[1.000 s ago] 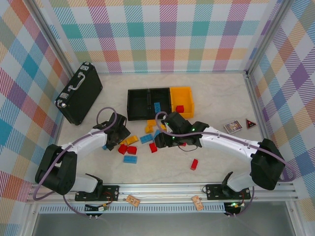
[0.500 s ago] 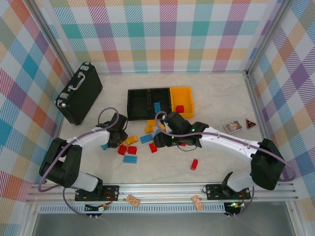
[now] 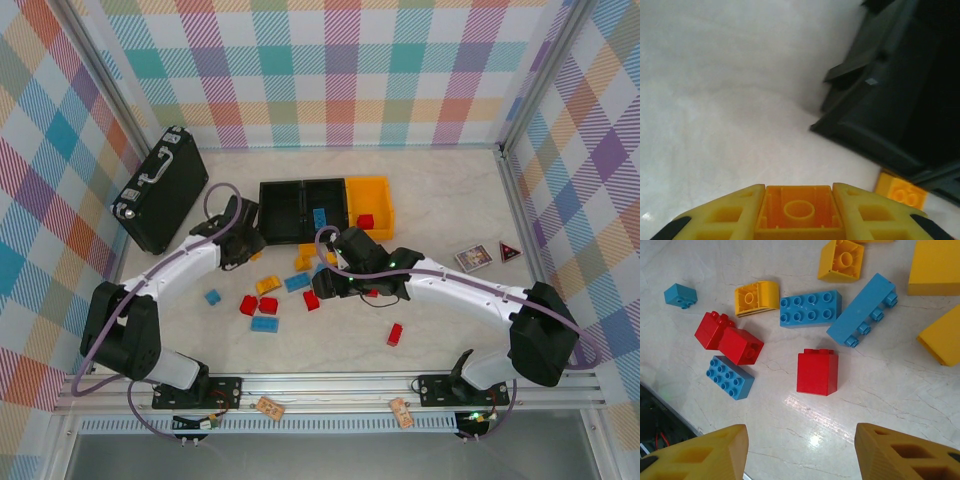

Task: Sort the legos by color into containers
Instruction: Pick up the lego from the middle-left of the table, then place the lego in the container.

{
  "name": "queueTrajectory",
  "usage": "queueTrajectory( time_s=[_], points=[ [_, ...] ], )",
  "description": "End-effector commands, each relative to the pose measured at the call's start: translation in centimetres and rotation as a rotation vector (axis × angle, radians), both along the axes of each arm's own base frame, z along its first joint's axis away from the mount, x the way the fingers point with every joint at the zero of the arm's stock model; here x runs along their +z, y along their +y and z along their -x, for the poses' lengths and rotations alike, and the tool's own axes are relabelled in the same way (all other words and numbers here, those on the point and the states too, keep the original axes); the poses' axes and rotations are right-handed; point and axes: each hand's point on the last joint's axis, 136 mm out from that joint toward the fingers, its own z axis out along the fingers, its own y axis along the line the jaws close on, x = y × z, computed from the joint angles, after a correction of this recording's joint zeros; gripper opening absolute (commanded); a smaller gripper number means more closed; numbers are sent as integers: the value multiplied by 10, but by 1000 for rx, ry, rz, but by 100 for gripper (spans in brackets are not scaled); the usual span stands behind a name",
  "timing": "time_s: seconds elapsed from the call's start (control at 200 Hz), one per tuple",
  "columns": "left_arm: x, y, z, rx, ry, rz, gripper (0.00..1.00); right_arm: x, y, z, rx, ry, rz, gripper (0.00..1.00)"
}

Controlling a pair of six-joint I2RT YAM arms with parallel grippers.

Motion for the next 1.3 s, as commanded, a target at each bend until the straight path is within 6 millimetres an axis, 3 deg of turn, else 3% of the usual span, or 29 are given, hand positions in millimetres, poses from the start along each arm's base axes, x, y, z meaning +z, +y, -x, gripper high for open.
queueTrajectory(
  time_s=[0.0,0.25,0.51,0.745,1.02,1.14,1.295],
  points=[
    [10,-11,-15,-90,10,-24,29,7,-3,-6,-32,-33,-8,59],
    [17,-43,-57,-170,7,-19,30,16,-21,-29,-138,-94,7,64],
    [2,-71,-85,-232,43,-48,31,12,-34,-33,-186,-85,13,64],
    [-19,-79,-92,-242,87,-96,35,6,-36,-31,-191,-73,19,64],
    [-26,-79,-94,-234,96,-130,51,11,-40,-33,-192,-89,18,64],
    [-19,-80,-94,-237,84,-129,56,13,-43,-33,-197,-98,20,64],
    [4,-87,-88,-257,35,-118,58,16,-56,-35,-225,-99,30,65]
  ],
)
